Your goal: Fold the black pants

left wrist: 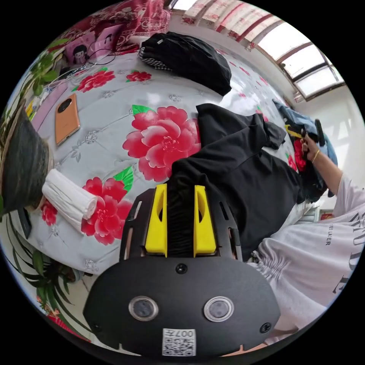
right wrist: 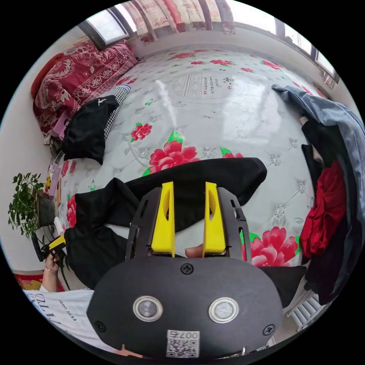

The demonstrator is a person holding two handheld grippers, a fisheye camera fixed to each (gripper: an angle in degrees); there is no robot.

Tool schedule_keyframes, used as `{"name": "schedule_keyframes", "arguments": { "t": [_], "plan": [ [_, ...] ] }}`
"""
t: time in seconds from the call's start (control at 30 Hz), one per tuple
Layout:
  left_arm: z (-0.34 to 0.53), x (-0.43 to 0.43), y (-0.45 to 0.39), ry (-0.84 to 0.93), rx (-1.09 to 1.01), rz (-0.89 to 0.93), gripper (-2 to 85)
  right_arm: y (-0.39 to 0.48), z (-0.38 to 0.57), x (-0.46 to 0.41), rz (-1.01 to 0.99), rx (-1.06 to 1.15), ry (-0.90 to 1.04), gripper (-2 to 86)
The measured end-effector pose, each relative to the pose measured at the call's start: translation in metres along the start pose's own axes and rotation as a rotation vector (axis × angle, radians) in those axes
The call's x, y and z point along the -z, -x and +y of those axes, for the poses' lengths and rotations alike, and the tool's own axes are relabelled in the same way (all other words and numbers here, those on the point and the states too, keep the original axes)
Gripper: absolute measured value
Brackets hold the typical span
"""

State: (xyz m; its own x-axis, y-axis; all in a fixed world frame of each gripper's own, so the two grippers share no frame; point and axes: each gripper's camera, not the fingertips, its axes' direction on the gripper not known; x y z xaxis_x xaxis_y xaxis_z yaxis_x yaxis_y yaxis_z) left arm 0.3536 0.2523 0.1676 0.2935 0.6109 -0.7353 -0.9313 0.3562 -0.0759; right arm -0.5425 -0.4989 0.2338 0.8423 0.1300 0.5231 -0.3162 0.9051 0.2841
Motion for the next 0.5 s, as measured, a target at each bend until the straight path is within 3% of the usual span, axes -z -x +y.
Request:
{"name": "schedule_keyframes", "arguments": {
  "t": [0.13,0.2,0.3,0.37,0.5],
  "plan": [
    [0.000,-0.006,-0.005,0.022,-0.047,-0.047,7.6,-0.016,-0.017,-0.074,0.029,-0.031,0.157,7.0],
    [0.003,-0.005,-0.002,0.016,-0.041,-0.046,6.2,-0.010,-0.009,-0.092,0.212,0.017,0.123,3.3],
    [0.012,0.004,0.003,-0.019,-0.003,-0.006,3.7,-0.011,-0.004,-0.107,0.298,0.156,0.195,0.8],
    [0.022,0.016,0.001,-0.065,0.014,0.010,2.6,-0.036,0.007,-0.088,0.312,0.146,0.122,0.3],
    [0.056,0.058,-0.033,-0.204,-0.083,0.024,1.7,-0.158,0.058,-0.025,0.443,-0.108,-0.024,0.3]
  ]
}}
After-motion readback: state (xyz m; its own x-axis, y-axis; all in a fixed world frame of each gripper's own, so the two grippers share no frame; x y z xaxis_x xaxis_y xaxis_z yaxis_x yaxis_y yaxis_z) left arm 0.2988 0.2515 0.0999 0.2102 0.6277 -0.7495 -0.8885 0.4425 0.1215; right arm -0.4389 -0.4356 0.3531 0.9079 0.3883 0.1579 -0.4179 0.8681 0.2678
